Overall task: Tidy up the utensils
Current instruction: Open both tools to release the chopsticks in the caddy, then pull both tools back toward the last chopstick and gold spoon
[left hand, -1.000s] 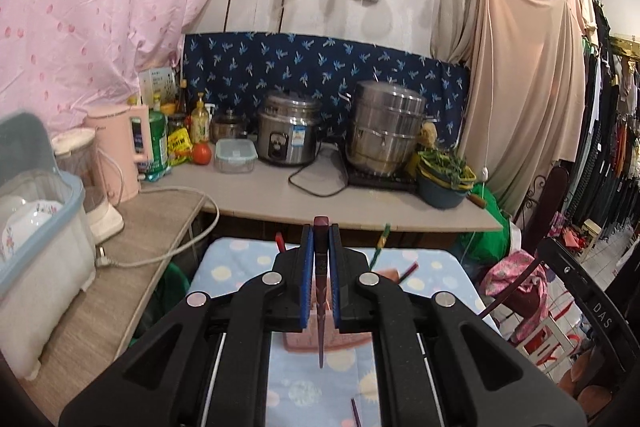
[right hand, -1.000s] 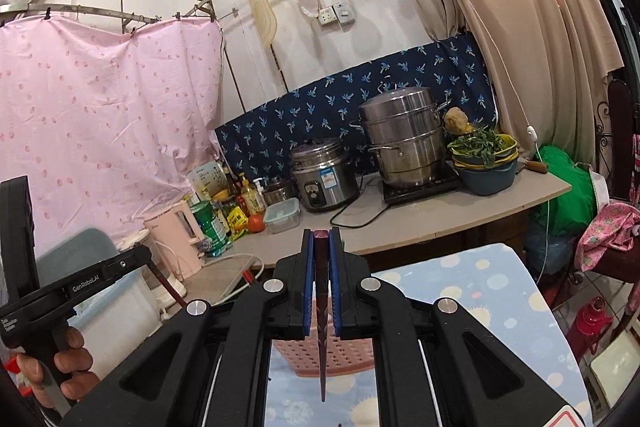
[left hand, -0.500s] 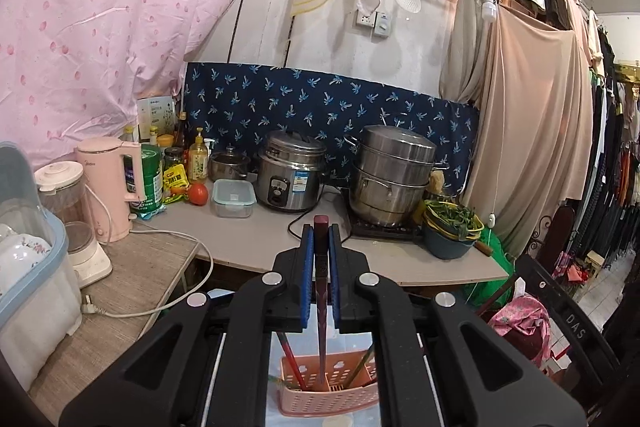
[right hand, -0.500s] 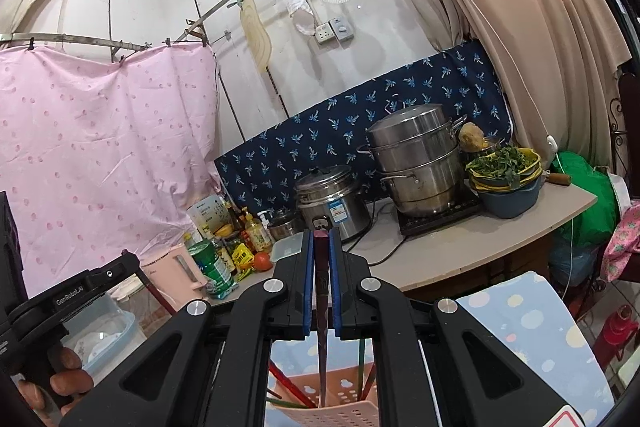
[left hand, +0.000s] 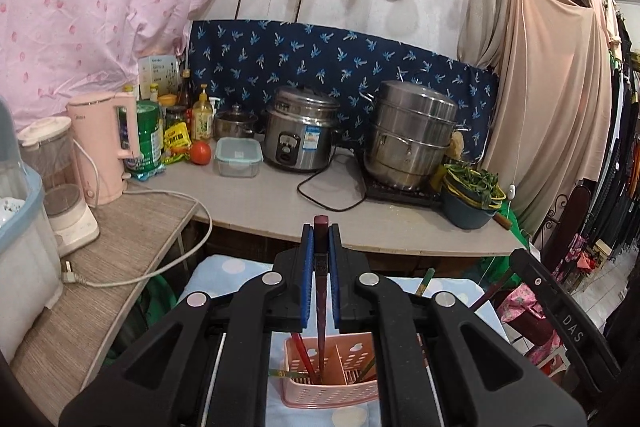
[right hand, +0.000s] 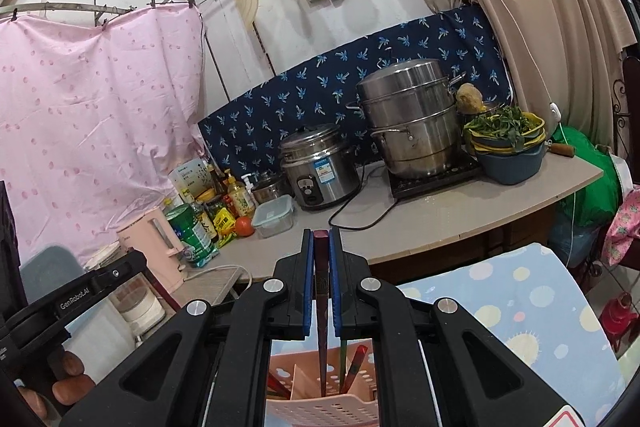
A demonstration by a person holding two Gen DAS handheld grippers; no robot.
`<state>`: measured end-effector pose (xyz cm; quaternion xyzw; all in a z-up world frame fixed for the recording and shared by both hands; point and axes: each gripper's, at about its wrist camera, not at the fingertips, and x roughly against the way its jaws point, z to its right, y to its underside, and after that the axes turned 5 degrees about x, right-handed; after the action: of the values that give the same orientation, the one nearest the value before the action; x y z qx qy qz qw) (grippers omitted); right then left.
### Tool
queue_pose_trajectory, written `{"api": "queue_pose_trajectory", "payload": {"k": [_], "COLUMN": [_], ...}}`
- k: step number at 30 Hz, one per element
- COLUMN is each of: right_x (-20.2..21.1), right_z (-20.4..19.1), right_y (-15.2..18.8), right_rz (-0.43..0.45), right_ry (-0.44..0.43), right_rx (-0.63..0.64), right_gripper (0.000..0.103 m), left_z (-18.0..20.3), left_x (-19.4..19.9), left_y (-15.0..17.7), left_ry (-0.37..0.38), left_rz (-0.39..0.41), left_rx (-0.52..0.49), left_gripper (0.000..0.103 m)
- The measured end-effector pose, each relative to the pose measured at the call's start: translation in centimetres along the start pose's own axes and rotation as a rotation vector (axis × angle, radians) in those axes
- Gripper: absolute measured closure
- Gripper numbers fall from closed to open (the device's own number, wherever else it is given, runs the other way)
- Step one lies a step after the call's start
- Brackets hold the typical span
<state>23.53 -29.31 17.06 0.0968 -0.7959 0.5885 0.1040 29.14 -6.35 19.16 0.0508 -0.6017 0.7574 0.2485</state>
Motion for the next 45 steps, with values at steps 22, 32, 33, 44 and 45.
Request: {"api": "queue_pose_trajectory", "payload": {"k": [22,32,33,44,45], "right_x": [1.0,4.7,5.1,10.2,10.7], "right_z": [0.0,-1.3,-1.6,-2.5,-2.5], "right_y": [1.8,3.5,3.8,7.8,8.4], "right_rz": [-0.049,-0.064,-0.067,-0.133,-0.142], "right_ry": [-0.009,-0.017,-0.015,0.010,0.015], "right_rx": [0.028,0.072,0.084,0.129,0.134], "right_gripper": [0.080,0.076,0.075,0.071,0.071], "left_z": [-0.5,0.1,0.2,0.0,-0.2], "left_x": [0.4,3.2,3.5,6.8,7.1], "left_y": [2.0,4.0,4.3,8.8,9.5], "left_ry": [-0.017,-0.067,-0.071,-0.085,-0.083], "left_rz": [-0.022,-0.055,-0.059,-0.137,-0.148], "left_rx": [0.004,-0.058,-0.064,-0.094,-0.095], "left_gripper": [0.068,0.058,0.058,0.058,0.058]}}
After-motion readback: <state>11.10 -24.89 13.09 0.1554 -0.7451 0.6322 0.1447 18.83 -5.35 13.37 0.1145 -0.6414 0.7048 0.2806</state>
